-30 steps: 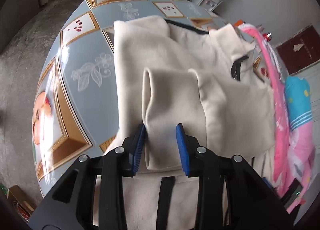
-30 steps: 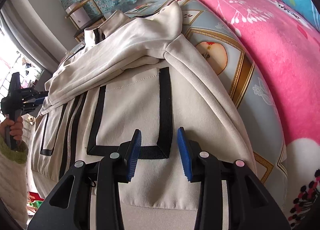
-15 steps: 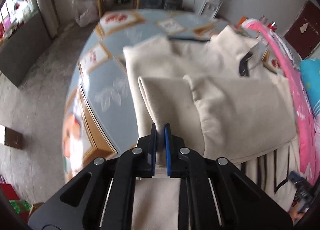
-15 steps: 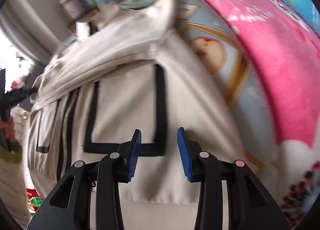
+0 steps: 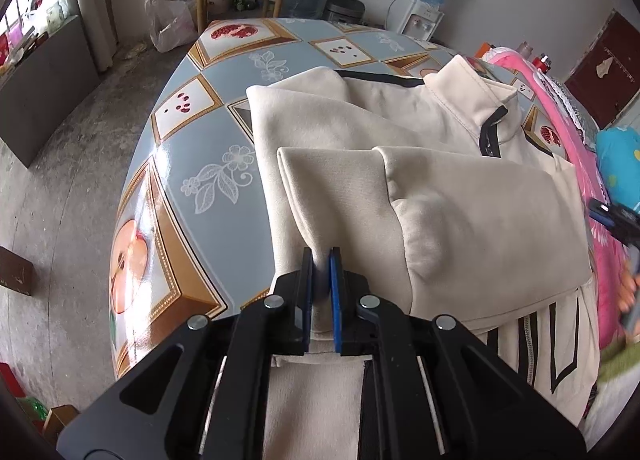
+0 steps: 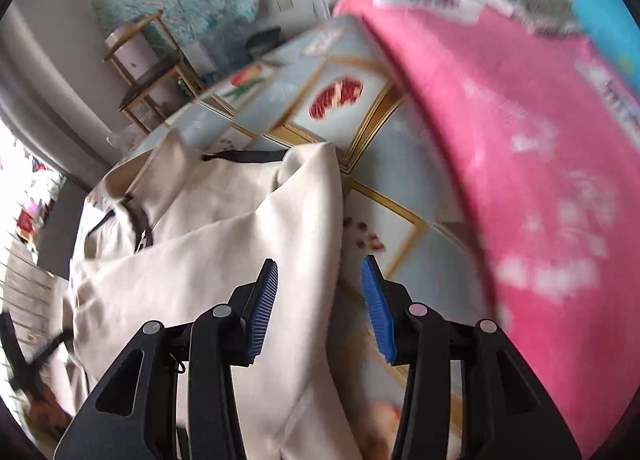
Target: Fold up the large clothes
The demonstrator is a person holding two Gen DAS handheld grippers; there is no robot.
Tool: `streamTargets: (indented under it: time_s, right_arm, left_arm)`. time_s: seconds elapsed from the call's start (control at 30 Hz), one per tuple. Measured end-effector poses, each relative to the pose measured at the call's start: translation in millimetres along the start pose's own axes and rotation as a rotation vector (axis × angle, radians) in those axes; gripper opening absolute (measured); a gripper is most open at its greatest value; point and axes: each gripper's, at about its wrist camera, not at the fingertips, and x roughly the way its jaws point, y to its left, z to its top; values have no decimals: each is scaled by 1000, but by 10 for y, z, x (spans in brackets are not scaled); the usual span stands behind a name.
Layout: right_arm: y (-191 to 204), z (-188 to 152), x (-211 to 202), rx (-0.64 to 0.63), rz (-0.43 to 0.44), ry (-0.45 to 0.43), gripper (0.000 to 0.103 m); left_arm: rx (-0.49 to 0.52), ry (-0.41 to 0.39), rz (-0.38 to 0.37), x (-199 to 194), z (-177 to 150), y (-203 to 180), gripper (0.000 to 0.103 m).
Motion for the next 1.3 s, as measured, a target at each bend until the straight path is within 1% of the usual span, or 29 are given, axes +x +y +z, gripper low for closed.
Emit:
streamTargets:
  time_s: [0.03, 0.07, 0.1, 0.13, 0.17, 0.23, 0.3, 0.37, 0.43, 0.47, 0.5, 0.53, 0.57, 0.6, 0.63, 0.7, 0.77, 0.83, 0.9, 0.93, 0.97, 1.0, 1.03, 1.07, 1.13, 1.17, 1.2, 1.23, 1.3]
  right_arm:
    - [6, 29, 95, -5, 4, 12, 21]
    - [35, 37, 178, -21, 1, 22, 11]
    - [61, 42, 223, -35, -4, 28, 7]
    - [90, 40, 196, -41, -5, 13, 6]
    - [118, 27, 114, -43, -33, -15, 6]
    - [124, 18, 2, -38, -58, -56, 6]
    - [131, -3, 6, -52, -87, -73, 6]
    - [108, -10, 139, -69, -136, -57, 6]
    - [101, -30, 273, -92, -167, -37, 7]
    - [98, -32, 267, -100, -169, -33, 8]
    - [102, -23, 231, -104, -166, -33, 16]
    - [104, -16, 140, -102, -186, -36, 30]
    - [102, -15, 50, -101, -217, -51, 36]
    - [109, -26, -76, -101, -244, -85, 41]
    - [119, -44, -180, -101, -249, -111, 41]
    - [196, -118, -402, -119, -231, -153, 41]
    - [387, -251, -507, -182, -159, -153, 42]
    - [651, -474, -471, -275, -64, -107, 42]
    - [787, -646, -373, -321, -13, -55, 42]
    - [816, -755, -285, -338, -8, -27, 42]
    - [813, -838, -213, -345, -24, -10, 42]
    - [779, -920, -118, -350, -52, 16, 42]
    - [712, -1001, -18, -349, -83, 42, 44]
    - [660, -1041, -41, -346, -65, 11, 48]
    - [571, -1031, -99, -310, -54, 27, 49]
    - [567, -1010, -114, -296, -55, 35, 49]
    - [583, -973, -163, -289, -63, 35, 49]
    - [624, -951, -220, -295, -58, 18, 49]
    - [779, -888, -319, -314, 6, -20, 49]
  left_arm:
    - [6, -8, -4, -1, -8, 0, 7]
    - [14, -16, -11, -4, -16, 4, 7]
    - [18, -24, -21, -16, -26, 12, 7]
    - [19, -34, -34, -39, -30, 28, 7]
    - [17, -48, -50, -69, -34, 46, 7]
    - [13, -55, -63, -86, -37, 76, 7]
    - [13, -42, -56, -34, -44, 83, 7]
    - [23, -38, -41, 22, -47, 57, 7]
    - [33, -47, -40, 31, -38, 40, 8]
    - [32, -48, -40, 28, -34, 47, 9]
    - [28, -50, -39, 16, -33, 60, 11]
    - [20, -56, -42, -12, -27, 81, 12]
    - [11, -72, -36, -72, -19, 101, 12]
    - [12, -91, -22, -121, -10, 104, 12]
    - [25, -122, -3, -196, 10, 88, 12]
    - [56, -171, 1, -305, 60, 25, 12]
    - [91, -183, -23, -332, 129, -87, 12]
    - [133, -143, -27, -225, 184, -252, 12]
    - [158, -65, -8, -13, 192, -351, 12]
    - [156, -28, 24, 118, 175, -358, 12]
    - [144, 2, 40, 236, 148, -324, 12]
    - [134, -24, 26, 223, 126, -292, 12]
    - [128, -25, 13, 215, 119, -264, 12]
    - [121, -23, 14, 198, 120, -242, 12]
    - [119, -18, 32, 151, 122, -239, 12]
    - [133, -31, 58, 98, 126, -263, 12]
    - [147, -49, 66, 48, 127, -297, 12]
    - [164, -73, 52, -23, 135, -352, 12]
    - [197, -94, 1, -105, 155, -500, 12]
